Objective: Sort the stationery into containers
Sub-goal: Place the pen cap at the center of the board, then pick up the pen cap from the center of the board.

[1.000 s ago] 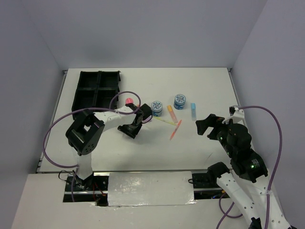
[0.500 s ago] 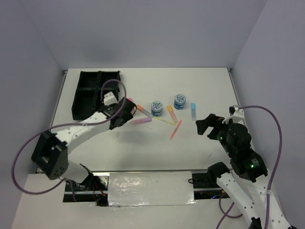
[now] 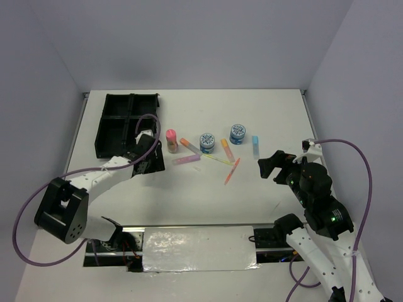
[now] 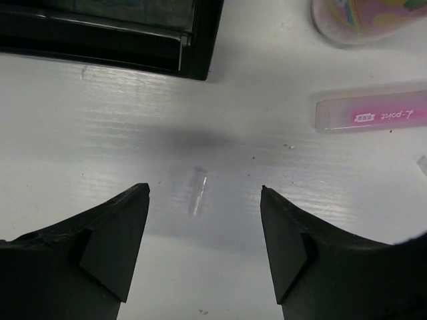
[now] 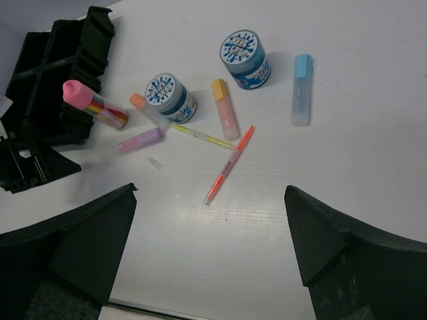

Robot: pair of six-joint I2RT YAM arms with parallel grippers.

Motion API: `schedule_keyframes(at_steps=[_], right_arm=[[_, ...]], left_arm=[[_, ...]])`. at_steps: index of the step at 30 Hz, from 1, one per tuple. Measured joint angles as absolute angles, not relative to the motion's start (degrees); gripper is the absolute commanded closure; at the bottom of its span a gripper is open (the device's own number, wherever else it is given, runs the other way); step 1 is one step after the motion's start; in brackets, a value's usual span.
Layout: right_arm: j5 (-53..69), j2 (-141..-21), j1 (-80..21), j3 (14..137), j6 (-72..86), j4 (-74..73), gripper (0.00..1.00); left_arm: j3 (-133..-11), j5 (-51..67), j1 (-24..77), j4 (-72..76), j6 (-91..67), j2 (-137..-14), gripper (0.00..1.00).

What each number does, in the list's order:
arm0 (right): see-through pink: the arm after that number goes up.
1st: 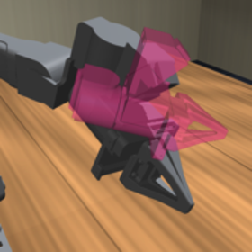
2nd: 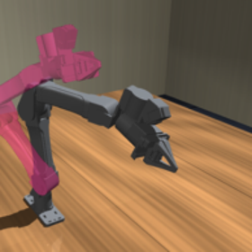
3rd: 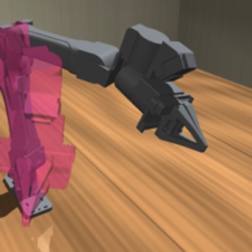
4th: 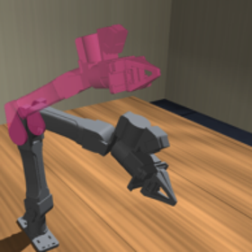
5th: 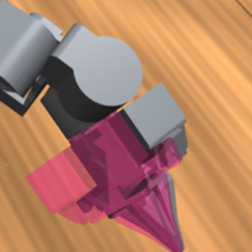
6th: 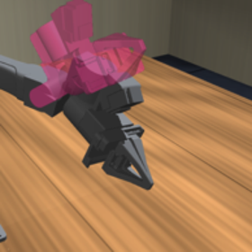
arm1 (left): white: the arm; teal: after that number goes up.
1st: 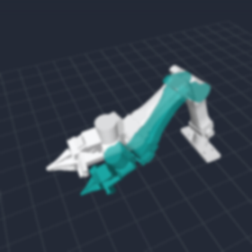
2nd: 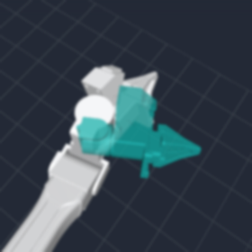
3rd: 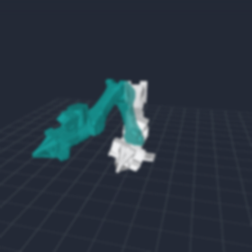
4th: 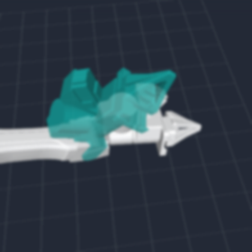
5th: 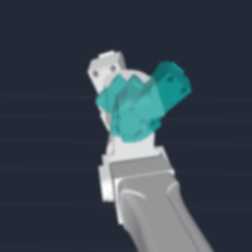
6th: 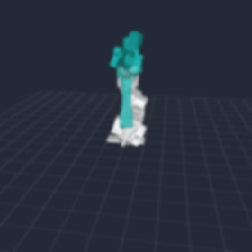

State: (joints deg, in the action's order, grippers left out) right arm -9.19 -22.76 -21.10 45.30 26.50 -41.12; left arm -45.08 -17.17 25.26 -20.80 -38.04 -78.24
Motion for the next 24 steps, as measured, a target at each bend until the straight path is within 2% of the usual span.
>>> schedule_keyframes(at_steps=[2,4,5,18,20,24], right_arm=[[-9.19,-22.76,-21.1,45.3,26.5,-41.12,0.0],[-9.17,-22.76,-21.1,45.3,26.5,-41.12,0.0],[-9.17,-22.76,-21.1,45.3,26.5,-41.12,0.0],[-9.15,-22.96,-21.1,45.19,26.52,-40.88,0.0],[-9.02,-23.05,-21.1,44.82,26.52,-40.47,0.0],[-8.75,-23.33,-21.12,44.56,26.52,-40.18,0.0]], left_arm=[[-45.08,-16.56,25.15,-20.21,-37.5,-79.55,0.23],[-45.1,-16.1,24.97,-20.1,-37.28,-81.03,0.33],[-45.1,-15.97,24.88,-20.14,-37.12,-81.58,0.34],[-44.56,-13.1,24.62,-21.04,-35.97,-83.88,0.32],[-44.16,-12.75,24.67,-21.02,-35.99,-84.03,0.34],[-44.25,-13.04,24.93,-20.93,-36.05,-85.58,0.45]])
